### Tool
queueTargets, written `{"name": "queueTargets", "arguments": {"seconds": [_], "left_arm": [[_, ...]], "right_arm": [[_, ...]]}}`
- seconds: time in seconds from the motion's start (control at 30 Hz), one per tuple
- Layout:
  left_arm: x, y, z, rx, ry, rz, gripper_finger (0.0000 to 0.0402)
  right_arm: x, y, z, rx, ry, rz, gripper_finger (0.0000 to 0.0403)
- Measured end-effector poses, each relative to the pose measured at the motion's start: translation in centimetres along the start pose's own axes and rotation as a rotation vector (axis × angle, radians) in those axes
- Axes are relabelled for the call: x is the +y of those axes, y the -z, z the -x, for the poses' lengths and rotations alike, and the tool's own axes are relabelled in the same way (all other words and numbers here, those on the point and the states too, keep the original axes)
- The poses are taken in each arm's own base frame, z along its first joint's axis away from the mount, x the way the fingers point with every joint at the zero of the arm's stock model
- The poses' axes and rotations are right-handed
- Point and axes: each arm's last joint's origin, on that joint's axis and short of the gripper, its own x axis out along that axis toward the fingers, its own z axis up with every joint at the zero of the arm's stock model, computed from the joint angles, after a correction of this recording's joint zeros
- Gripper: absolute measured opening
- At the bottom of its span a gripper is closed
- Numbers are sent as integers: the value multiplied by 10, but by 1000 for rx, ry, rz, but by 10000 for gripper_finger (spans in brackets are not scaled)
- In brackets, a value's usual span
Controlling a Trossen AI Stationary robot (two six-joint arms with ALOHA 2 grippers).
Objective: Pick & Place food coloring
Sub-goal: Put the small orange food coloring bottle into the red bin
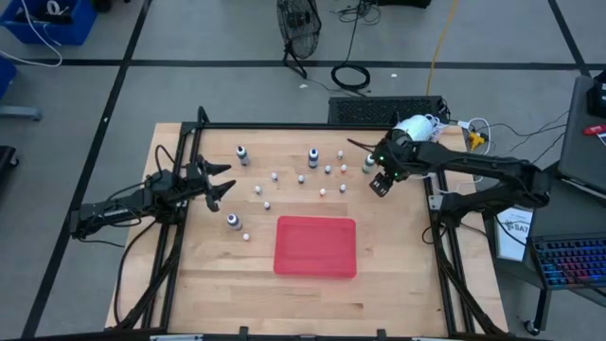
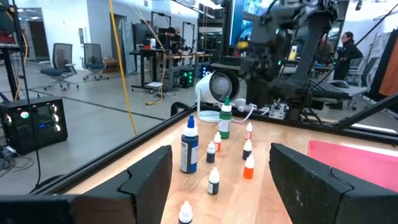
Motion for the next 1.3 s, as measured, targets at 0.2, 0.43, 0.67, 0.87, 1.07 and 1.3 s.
{"name": "queueTargets", "arguments": {"seconds": [0.2, 0.43, 0.67, 0.87, 1.07, 1.3], "left_arm": [[0, 0, 0, 0, 0, 0, 269], [0, 0, 0, -1, 0, 0, 269], [0, 0, 0, 0, 0, 0, 269], [0, 0, 0, 0, 0, 0, 269], [0, 0, 0, -1, 0, 0, 269], [0, 0, 0, -1, 0, 0, 269]], "right_arm": [[1, 8, -29, 25, -3, 3, 212], [5, 5, -50, 31, -17, 34, 212], [9, 0, -66, 44, -12, 83, 212], [10, 0, -71, 56, -7, 104, 212], [10, 0, -71, 60, -3, 111, 212], [8, 1, -71, 58, 31, 117, 206]]}}
